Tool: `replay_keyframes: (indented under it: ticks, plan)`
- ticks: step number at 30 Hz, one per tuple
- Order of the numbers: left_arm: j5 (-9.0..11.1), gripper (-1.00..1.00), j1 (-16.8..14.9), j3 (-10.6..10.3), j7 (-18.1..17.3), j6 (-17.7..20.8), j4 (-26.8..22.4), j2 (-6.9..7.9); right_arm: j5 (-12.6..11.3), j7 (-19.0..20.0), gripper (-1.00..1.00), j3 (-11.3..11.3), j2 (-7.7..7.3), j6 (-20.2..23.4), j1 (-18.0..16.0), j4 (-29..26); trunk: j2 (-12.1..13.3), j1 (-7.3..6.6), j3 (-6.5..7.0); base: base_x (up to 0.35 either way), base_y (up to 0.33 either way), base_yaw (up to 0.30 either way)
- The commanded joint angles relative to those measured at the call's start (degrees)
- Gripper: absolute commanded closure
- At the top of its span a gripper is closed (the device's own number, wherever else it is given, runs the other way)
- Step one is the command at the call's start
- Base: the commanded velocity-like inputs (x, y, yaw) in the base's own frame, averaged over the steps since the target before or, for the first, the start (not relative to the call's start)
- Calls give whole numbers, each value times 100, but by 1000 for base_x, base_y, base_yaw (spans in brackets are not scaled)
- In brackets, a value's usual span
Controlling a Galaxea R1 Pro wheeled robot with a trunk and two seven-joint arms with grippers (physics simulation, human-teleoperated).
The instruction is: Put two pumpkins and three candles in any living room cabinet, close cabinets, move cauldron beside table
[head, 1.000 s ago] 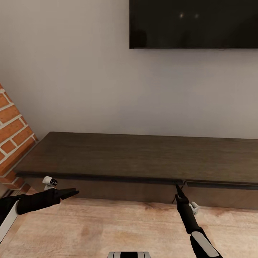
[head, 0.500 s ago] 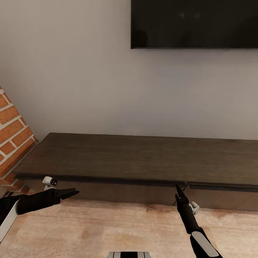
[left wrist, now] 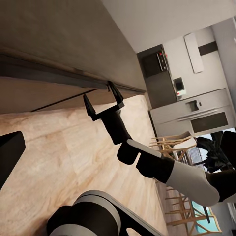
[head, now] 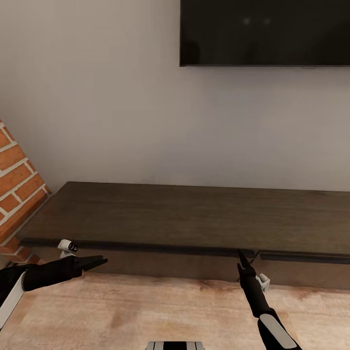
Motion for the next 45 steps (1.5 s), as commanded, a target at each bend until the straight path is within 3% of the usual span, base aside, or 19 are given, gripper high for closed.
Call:
replay_keyframes:
  ticks: [1, 30, 31, 45]
  plan:
    - [17, -100, -2, -1, -8, 59, 1, 2, -52, 16, -100, 48, -9, -45, -4, 3, -2, -1, -4, 1, 1, 0]
    - [14, -100, -2, -1, -8, 59, 3, 2, -5, 85, -100, 66, -9, -37, -4, -2, -2, -1, -4, 20, 4, 0]
    - [14, -100, -2, -1, -8, 59, 4, 2, -4, 85, 100, 66, -9, -38, -4, -3, -2, -1, -4, 1, 0, 0]
    - [22, -100, -2, -1, -8, 59, 4, 1, -33, 85, 100, 66, -9, -30, -4, 3, -2, -1, -4, 0, 0, 0]
